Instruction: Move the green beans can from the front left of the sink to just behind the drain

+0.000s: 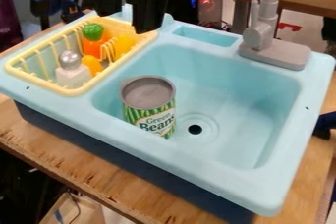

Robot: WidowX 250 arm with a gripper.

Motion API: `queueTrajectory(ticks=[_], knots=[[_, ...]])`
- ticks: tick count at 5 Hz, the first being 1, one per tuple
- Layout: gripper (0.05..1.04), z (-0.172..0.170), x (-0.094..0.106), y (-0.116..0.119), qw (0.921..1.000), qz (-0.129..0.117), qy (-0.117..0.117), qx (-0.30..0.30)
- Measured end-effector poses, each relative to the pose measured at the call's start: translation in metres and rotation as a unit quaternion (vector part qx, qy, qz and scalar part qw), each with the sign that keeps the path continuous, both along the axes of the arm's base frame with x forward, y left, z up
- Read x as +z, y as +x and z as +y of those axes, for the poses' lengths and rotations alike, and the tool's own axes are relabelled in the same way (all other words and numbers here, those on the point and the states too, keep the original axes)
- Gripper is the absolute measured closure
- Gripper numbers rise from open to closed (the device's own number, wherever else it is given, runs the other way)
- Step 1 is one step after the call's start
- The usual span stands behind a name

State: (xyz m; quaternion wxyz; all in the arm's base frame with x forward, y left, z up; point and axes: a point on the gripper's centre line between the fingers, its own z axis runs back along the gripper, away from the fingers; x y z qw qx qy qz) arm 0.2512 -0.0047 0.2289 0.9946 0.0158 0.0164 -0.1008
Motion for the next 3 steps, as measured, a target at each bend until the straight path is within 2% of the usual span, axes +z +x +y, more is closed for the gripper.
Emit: queueTrajectory(ticks=[1, 2, 3], knots=[[0.082, 0.000, -0.008, 0.000, 0.9999, 0.015, 0.000, 0.001], [0.082, -0.002, -0.025, -0.004, 0.9994, 0.032, -0.008, -0.005], [0.082, -0.002, -0.045, -0.009, 0.9972, 0.067, -0.034, -0.004]])
